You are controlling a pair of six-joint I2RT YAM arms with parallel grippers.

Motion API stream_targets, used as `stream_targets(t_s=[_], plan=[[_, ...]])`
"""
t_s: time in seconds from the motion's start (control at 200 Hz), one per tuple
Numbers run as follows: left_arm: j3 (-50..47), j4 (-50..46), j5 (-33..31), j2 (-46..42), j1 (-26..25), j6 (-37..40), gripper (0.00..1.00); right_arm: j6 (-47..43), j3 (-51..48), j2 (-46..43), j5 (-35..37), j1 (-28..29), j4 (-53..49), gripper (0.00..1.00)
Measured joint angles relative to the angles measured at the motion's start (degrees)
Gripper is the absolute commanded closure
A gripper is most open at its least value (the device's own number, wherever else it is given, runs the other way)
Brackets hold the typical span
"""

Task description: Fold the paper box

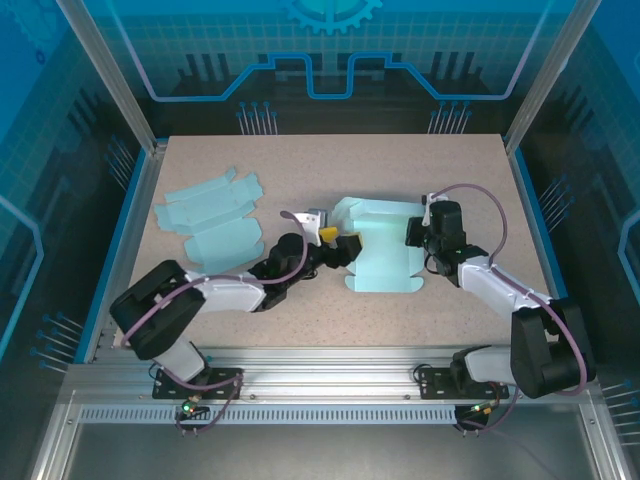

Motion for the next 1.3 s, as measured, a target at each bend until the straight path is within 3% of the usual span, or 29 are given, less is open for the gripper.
stream_targets(t_s=[0.27,0.43,0.535,0.82,1.296], plan=[[7.4,-22.3,-2.0,-7.8,-1.1,0.0,0.12,-0.7,0.0,0.0,0.3,0.0,-1.2,1.00],[11.5,-31.7,-4.7,-8.9,-6.4,0.6,0.12,-0.7,0.0,0.0,0.2,0.0,-1.3,1.00],[14.1,-35.8,-5.1,-7.7,-9.7,1.6,0.05,-0.7,0.0,0.0,0.2,0.0,-1.3,1.00],[20.0,-41.9,-9.7,0.5,-7.6,3.0,0.01,-0.7,0.0,0.2,0.0,0.0,-1.3,1.00],[27.0,-41.9,-8.4,11.5,-4.1,3.5,0.02,-0.7,0.0,0.3,0.0,0.0,-1.3,1.00]])
